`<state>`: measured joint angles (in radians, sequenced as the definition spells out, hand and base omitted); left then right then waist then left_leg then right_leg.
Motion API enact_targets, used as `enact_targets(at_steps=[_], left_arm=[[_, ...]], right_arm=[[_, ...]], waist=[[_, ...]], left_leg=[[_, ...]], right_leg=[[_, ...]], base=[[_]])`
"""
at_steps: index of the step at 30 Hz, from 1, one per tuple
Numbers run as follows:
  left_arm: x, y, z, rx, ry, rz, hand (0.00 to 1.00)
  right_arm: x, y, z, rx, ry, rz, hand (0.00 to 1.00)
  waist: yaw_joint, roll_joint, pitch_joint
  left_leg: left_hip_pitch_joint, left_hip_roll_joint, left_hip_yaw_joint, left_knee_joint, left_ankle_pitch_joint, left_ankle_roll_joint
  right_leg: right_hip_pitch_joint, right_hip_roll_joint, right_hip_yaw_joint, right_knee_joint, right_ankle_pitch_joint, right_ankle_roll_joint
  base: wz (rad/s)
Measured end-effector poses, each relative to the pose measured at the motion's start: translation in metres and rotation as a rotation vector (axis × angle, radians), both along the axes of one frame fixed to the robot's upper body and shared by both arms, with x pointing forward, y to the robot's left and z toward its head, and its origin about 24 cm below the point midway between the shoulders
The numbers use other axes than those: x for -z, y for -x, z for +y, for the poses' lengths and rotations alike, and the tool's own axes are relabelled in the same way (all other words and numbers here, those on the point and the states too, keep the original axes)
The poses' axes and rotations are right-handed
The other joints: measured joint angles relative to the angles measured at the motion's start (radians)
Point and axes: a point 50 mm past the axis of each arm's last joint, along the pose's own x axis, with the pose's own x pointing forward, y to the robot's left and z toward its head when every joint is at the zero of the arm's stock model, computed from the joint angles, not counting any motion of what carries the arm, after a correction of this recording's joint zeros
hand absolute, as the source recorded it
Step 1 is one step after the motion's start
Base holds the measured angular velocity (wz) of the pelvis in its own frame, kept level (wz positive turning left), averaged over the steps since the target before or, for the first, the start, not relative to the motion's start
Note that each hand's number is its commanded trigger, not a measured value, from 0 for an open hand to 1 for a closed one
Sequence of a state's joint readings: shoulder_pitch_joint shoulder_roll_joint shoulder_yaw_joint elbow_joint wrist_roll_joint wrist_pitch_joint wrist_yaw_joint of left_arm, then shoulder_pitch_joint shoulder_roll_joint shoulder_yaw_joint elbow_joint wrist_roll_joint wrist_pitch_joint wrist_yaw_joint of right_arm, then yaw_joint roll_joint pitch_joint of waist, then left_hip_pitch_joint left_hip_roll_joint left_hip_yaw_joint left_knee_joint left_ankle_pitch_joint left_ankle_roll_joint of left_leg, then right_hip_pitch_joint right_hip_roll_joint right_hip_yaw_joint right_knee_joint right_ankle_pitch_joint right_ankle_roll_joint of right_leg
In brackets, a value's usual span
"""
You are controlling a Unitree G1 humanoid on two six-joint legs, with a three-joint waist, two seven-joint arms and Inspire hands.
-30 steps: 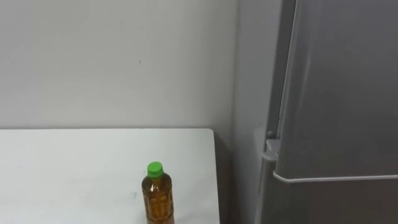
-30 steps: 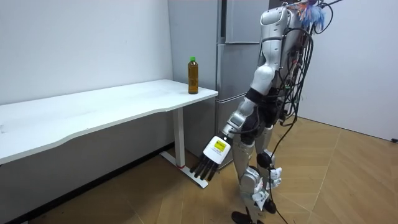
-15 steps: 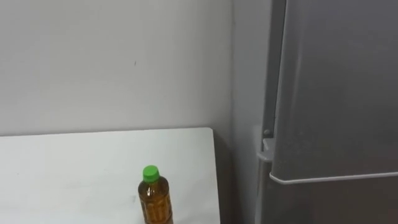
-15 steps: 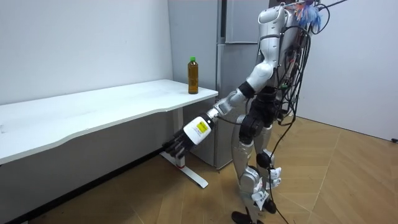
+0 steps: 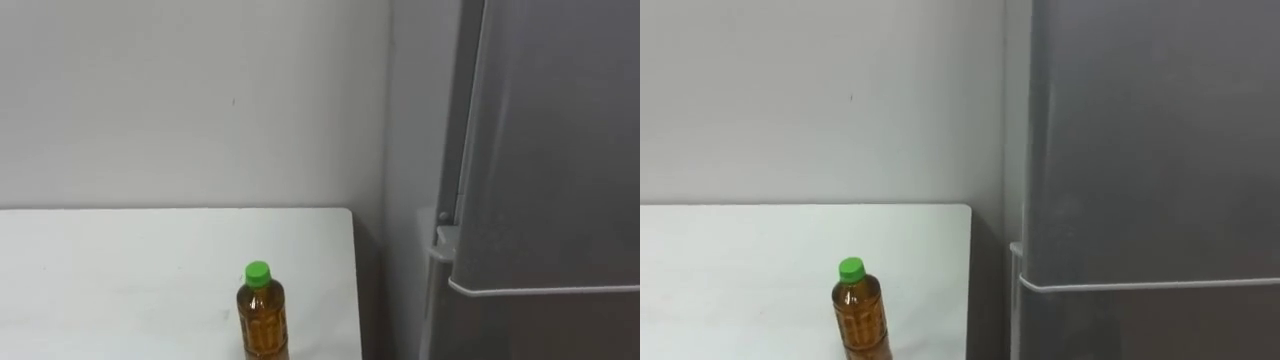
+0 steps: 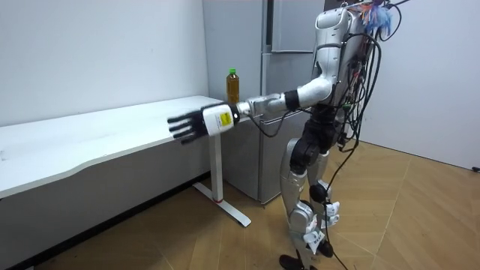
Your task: Put the bottle in the upper fridge
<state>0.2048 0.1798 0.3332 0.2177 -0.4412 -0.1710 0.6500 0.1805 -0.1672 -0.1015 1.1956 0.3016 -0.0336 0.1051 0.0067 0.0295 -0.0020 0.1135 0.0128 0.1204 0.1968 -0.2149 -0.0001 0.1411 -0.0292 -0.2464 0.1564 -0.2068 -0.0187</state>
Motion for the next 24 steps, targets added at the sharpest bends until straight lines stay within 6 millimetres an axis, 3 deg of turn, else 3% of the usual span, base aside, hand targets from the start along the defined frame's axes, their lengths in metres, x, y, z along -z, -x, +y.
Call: enact_targets(at_steps=[3,11,15,22,24], left_arm=[[-0.026,-0.009,-0.001,0.017,-0.047,-0.115,0.0],[-0.082,-0.03,-0.017,0.165,-0.128,-0.351,0.0],[-0.108,-0.042,-0.029,0.266,-0.167,-0.47,0.0],[-0.126,-0.064,-0.06,0.498,-0.179,-0.551,0.0],[-0.129,-0.072,-0.076,0.595,-0.17,-0.573,0.0]], right_arm=[[0.0,0.002,0.0,0.006,-0.002,0.002,0.0],[-0.001,-0.003,0.001,-0.035,-0.002,-0.011,0.0],[-0.001,-0.006,0.002,-0.029,-0.003,-0.018,0.0],[0.0,-0.012,0.004,-0.042,-0.007,-0.027,0.0],[0.0,-0.016,0.005,-0.046,-0.011,-0.025,0.0]], waist=[[0.001,0.0,0.0002],[-0.006,0.004,0.0043],[-0.035,0.006,0.0085],[-0.056,0.004,0.0132],[-0.074,-0.005,0.0186]], left_leg=[[-0.001,-0.004,-0.023,0.0,0.0,0.0],[-0.006,-0.006,-0.031,0.001,0.0,0.0],[-0.014,-0.009,-0.041,0.002,0.0,0.0],[-0.012,-0.009,-0.038,0.002,0.0,0.0],[-0.014,-0.009,-0.041,0.002,0.0,0.0]], right_leg=[[0.002,0.0,-0.002,-0.001,0.0,0.0],[0.002,0.001,0.0,-0.005,0.0,0.001],[0.0,0.001,-0.002,-0.005,0.0,0.0],[0.002,0.001,-0.003,-0.005,0.0,0.0],[0.0,0.001,0.0,-0.005,0.0,0.0]], base=[[0.0],[0.02],[0.08],[0.0],[0.0]])
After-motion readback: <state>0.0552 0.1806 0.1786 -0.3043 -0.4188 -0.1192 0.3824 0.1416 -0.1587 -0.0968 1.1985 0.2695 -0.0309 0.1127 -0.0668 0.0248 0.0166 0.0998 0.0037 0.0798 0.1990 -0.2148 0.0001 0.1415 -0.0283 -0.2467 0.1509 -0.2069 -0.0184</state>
